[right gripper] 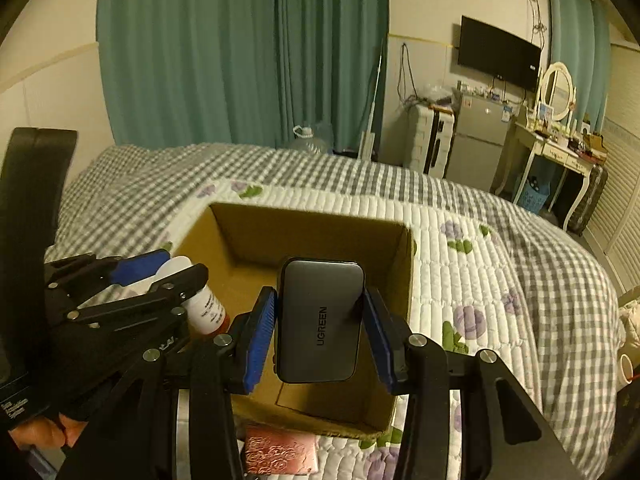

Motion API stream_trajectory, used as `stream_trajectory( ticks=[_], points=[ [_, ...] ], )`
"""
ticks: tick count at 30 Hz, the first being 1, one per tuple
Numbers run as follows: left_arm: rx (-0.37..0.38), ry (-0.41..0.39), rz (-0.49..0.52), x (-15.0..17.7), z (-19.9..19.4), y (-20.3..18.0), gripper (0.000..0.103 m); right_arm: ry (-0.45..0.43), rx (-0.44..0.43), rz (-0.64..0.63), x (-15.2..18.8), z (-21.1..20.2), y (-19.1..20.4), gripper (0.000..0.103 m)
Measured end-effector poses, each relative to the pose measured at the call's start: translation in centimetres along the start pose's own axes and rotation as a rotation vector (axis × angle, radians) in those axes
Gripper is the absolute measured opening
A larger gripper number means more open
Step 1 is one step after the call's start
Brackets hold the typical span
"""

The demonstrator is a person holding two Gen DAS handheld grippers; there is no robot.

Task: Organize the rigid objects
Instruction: 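Carry both items over the box and open both grippers to drop them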

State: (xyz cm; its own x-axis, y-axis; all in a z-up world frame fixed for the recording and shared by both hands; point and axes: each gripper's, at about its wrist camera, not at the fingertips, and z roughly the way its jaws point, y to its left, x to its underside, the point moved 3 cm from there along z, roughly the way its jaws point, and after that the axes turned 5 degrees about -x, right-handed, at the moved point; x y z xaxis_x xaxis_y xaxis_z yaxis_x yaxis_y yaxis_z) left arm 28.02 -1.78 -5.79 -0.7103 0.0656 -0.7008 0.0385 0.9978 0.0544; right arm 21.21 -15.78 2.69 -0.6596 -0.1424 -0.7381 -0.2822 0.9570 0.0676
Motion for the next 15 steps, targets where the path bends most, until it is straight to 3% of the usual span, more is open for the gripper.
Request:
stream_trajectory(
  ticks=[8,12,15],
  points=[
    [-0.036,-0.055,0.019,-0.9,0.2,0.2,0.038,0.037,-0.006,0.015,1.2,3.0,-1.4,0.044],
    [-0.042,-0.061,0.011,-1.0,-0.8,0.8,0.038,0.009,-0.022,0.043,1.0,2.9,-1.8,0.043],
    [-0.052,-0.069,0.002,-0.8,-2.5,1.5,0.039,-0.002,0.003,0.053,0.2,1.8,-2.0,0.058]
  ],
)
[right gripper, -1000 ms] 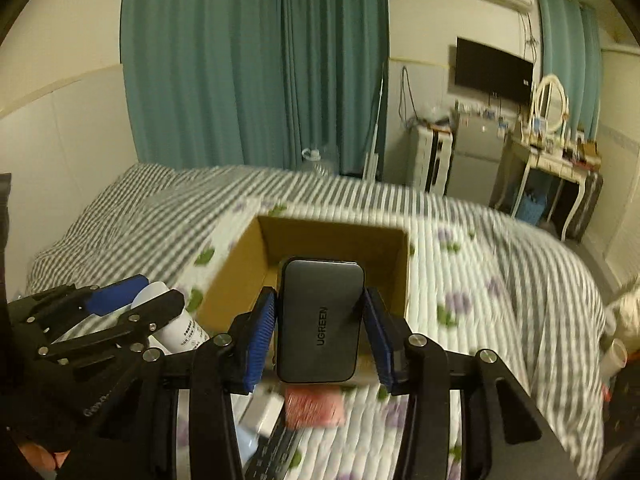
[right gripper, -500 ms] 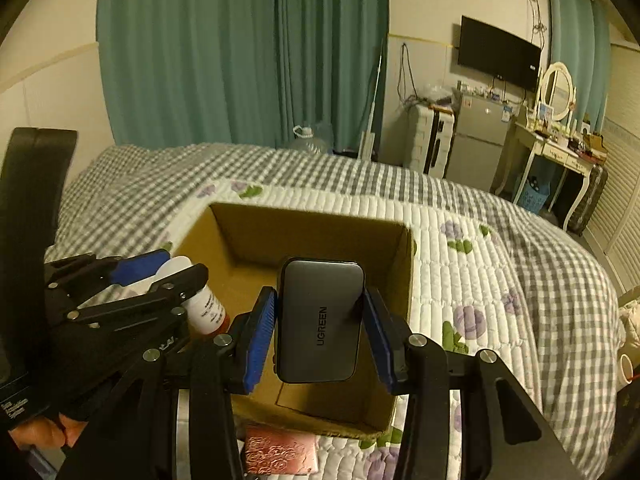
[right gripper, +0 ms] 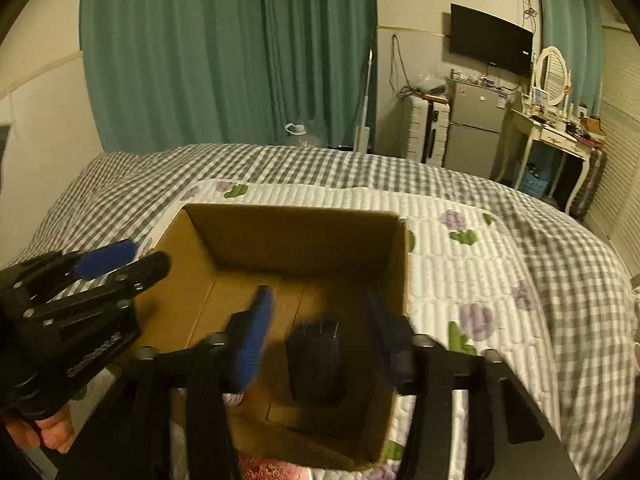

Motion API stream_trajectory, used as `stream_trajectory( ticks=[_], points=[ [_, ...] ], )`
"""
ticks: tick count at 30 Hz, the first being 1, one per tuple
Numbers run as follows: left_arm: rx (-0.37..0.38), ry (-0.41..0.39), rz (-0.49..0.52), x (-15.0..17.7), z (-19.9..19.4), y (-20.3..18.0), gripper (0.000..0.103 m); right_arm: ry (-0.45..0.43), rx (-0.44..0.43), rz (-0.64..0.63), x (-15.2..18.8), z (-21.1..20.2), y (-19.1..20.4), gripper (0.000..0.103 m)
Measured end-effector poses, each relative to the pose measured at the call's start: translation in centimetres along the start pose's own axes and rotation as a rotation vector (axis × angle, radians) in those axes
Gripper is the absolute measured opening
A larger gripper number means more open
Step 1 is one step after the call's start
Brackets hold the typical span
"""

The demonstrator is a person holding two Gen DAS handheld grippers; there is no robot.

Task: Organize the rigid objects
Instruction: 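Carry both items over the box and open both grippers to drop them, then grasp the black TV remote with the right gripper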

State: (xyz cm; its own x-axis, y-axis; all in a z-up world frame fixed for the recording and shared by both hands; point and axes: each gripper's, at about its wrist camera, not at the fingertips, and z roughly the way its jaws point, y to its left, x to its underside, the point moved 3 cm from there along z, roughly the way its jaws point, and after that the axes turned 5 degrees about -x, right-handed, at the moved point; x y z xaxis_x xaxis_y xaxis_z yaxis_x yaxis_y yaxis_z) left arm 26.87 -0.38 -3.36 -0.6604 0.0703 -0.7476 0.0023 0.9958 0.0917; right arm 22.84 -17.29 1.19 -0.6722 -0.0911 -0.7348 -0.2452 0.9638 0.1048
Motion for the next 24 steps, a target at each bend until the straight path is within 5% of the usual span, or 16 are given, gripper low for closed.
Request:
stream_trajectory(
  ticks=[6,15,24],
  points=[
    [-0.015,-0.021,0.004,1.3,-5.0,0.9,0.052,-0.014,0.04,-0.022,0.3,-4.6,0.6,0.065],
    [-0.007,-0.02,-0.01,5.8,-11.6,2.3,0.083,-0.036,0.094,-0.05,3.3,-13.0,2.2,0.096],
    [0.02,0.022,-0.007,12.1,-12.4,2.9,0.089,-0.024,0.11,-0.008,9.1,-15.3,3.3,0.103]
  ],
)
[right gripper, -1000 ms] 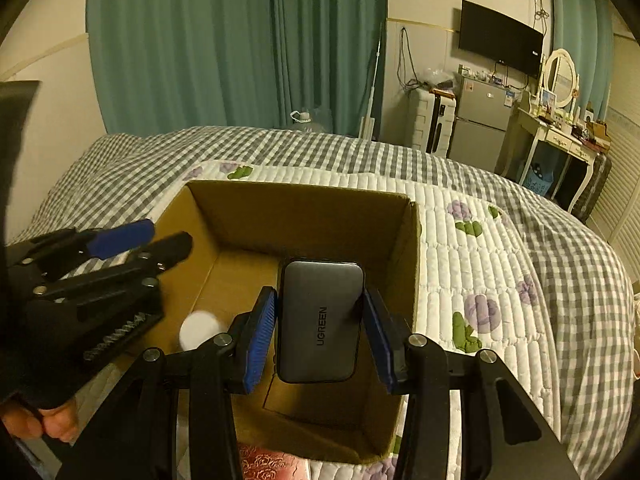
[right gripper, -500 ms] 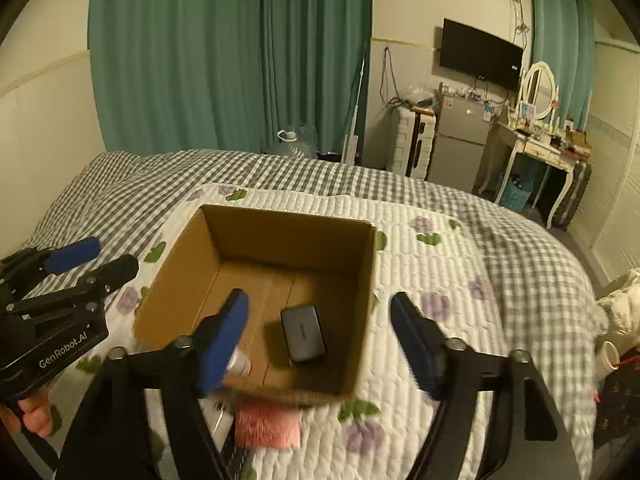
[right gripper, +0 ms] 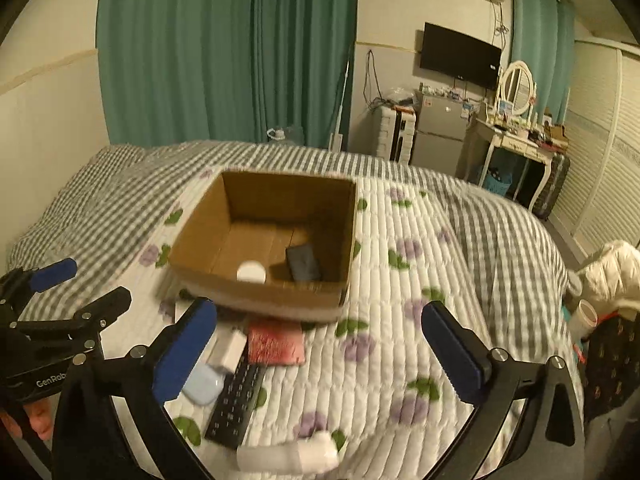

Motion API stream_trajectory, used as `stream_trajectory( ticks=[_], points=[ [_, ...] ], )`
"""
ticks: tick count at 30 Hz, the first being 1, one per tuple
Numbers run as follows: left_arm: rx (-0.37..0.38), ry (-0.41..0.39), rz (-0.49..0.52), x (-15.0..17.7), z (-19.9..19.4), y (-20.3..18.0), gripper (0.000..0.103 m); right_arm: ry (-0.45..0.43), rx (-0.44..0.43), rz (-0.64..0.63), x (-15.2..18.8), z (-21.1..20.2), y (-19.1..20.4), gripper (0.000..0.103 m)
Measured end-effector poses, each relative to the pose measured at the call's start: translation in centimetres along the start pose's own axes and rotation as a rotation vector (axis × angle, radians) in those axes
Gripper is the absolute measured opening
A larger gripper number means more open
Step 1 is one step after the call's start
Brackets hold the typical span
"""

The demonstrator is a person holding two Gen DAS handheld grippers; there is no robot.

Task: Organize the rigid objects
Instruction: 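Grasp the black TV remote with the right gripper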

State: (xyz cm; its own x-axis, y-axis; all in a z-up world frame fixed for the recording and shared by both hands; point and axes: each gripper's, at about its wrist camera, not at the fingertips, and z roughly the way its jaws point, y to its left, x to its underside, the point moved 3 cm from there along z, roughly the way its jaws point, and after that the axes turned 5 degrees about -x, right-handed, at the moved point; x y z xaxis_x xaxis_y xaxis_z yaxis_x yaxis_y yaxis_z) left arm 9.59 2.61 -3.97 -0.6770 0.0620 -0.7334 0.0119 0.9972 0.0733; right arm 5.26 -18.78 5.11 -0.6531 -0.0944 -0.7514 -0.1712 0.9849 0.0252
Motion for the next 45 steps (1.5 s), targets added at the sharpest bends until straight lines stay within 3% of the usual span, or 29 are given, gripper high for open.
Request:
stream_trajectory(
  ticks=[6,15,23,28,30,31,34,41,45],
  points=[
    [-0.004,0.012,-0.014,3.7,1.7,0.2,0.089,0.103,0.003,0.028,4.5,3.4,0.8,0.103],
    [-0.044,0.048,0.017,6.4,4.8,1.1,0.089,0.261,-0.035,-0.009,8.9,9.4,3.4,0.101],
    [-0.045,0.096,-0.003,7.2,6.5,1.9,0.089,0.39,-0.12,-0.012,11.1,13.8,5.3,0.069],
    [-0.047,0.12,-0.032,7.3,6.9,2.5,0.089,0.423,-0.16,0.02,11.4,16.5,5.9,0.066],
    [-0.049,0.122,-0.033,7.3,6.8,2.5,0.089,0.418,-0.158,0.003,11.5,17.0,6.3,0.059],
    [-0.049,0.123,-0.029,7.2,6.8,2.5,0.089,0.416,-0.176,0.002,11.4,16.9,6.4,0.046],
    [-0.053,0.125,-0.008,7.3,6.6,2.0,0.089,0.4,-0.162,-0.024,11.5,15.8,6.6,0.043],
    [-0.034,0.157,0.067,8.3,6.6,-1.3,0.089,0.342,-0.179,0.05,11.1,11.0,4.0,0.037],
    [0.004,0.202,0.097,9.0,7.4,-3.5,0.087,0.301,-0.115,0.007,10.3,9.5,2.8,0.022]
  ],
)
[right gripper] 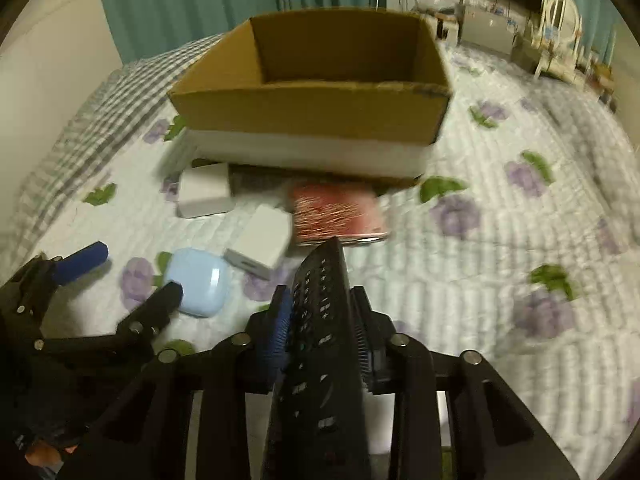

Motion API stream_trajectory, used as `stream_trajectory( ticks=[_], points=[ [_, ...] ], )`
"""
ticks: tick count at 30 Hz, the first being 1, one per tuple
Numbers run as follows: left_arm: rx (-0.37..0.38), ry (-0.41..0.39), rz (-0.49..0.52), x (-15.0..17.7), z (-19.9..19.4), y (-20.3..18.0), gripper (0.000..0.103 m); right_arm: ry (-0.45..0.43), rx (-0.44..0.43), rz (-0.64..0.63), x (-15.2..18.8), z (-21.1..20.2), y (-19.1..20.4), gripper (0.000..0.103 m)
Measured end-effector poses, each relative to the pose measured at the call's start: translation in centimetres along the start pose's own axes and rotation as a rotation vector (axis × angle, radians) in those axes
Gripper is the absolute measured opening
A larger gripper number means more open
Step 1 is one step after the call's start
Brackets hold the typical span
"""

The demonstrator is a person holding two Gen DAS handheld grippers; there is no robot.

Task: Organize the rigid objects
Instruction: 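Grasp the black TV remote with the right gripper, then grasp the light-blue earbud case with the left gripper while the right carries the remote, drop both in box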

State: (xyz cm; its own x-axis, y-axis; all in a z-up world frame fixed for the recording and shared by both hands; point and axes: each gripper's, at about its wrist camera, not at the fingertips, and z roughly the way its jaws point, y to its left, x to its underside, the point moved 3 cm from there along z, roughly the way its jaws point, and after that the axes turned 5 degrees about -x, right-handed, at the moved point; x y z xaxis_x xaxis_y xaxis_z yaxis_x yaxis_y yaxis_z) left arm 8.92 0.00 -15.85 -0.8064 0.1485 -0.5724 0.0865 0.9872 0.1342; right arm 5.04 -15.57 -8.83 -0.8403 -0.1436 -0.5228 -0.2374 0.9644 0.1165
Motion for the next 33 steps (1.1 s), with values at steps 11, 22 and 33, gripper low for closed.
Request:
stream_trajectory(
  ticks=[11,22,33],
  points=[
    [0.006,0.076,-0.016,-0.3,3.2,-2.0,0.052,-0.012,-0.081,0.058,0.0,-0.4,-1.5,0.021],
    [0.034,0.003,-0.024,-1.2,-1.0,-1.3,0.052,-0.063,-0.071,0.056,-0.5,-2.4,-1.3,0.021],
    [0.097,-0.213,-0.058,-8.2,-9.6,1.2,0.052,-0.252,-0.052,-0.03,-6.8,-10.5,0.4,0.021]
  ],
)
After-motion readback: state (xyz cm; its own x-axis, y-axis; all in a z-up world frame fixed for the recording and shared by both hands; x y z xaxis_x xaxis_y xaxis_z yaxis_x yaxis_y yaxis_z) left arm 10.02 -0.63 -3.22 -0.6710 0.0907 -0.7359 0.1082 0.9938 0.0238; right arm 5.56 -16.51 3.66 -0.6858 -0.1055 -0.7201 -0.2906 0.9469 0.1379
